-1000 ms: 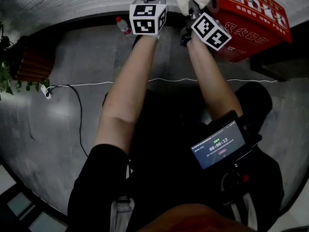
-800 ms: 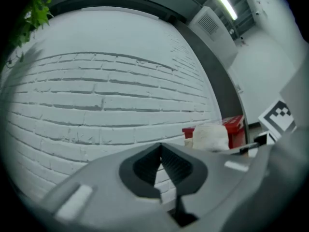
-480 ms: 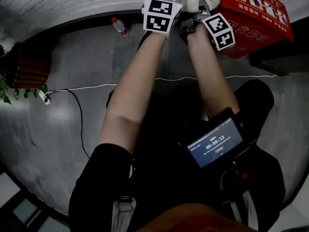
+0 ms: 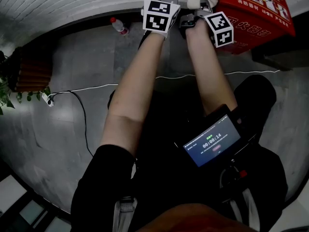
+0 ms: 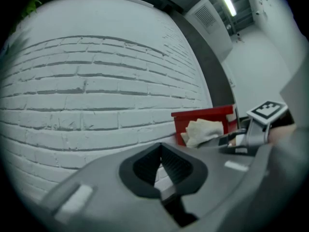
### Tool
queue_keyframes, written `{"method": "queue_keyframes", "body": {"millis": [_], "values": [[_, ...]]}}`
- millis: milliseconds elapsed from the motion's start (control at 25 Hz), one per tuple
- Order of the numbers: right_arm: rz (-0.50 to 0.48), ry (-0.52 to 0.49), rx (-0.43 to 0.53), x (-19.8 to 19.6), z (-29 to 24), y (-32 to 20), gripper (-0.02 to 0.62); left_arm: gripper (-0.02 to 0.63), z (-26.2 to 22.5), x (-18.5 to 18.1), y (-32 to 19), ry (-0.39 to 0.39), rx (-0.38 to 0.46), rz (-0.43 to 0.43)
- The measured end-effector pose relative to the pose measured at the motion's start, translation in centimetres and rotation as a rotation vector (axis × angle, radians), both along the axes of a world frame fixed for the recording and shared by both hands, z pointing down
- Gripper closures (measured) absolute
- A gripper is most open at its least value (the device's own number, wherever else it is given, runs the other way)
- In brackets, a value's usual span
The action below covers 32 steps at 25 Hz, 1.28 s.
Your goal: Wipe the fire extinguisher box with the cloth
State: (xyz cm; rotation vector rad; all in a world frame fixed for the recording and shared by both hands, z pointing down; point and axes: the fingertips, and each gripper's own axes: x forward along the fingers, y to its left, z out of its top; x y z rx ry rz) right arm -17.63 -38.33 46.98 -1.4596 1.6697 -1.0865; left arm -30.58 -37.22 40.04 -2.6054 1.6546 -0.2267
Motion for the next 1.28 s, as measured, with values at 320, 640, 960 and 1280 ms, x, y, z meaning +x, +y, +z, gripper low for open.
{"method": "queue_keyframes", "body": {"millis": [320,640,960,1280], "values": [[0.033,-0.102,-0.053,0.4,3.2,0.4,0.497,0.604,2.6,1.2,-0.6,-0.045,-0.040,0.014],[0.052,-0.184,-0.072,0.4,8.1,0.4,0.497,0.604,7.5,1.0,-1.5,-0.122,-0.067,0.020],[0.070,-0.211,-0.119,0.5,13.1,0.5,0.497,0.605,11.5,3.3,-1.7,-0.120,-0.124,0.076],[0.064,-0.233,-0.161,0.5,18.5,0.6,0.497,0.606,17.3,3.9,-1.6,-0.166,-0.221,0.078]]}}
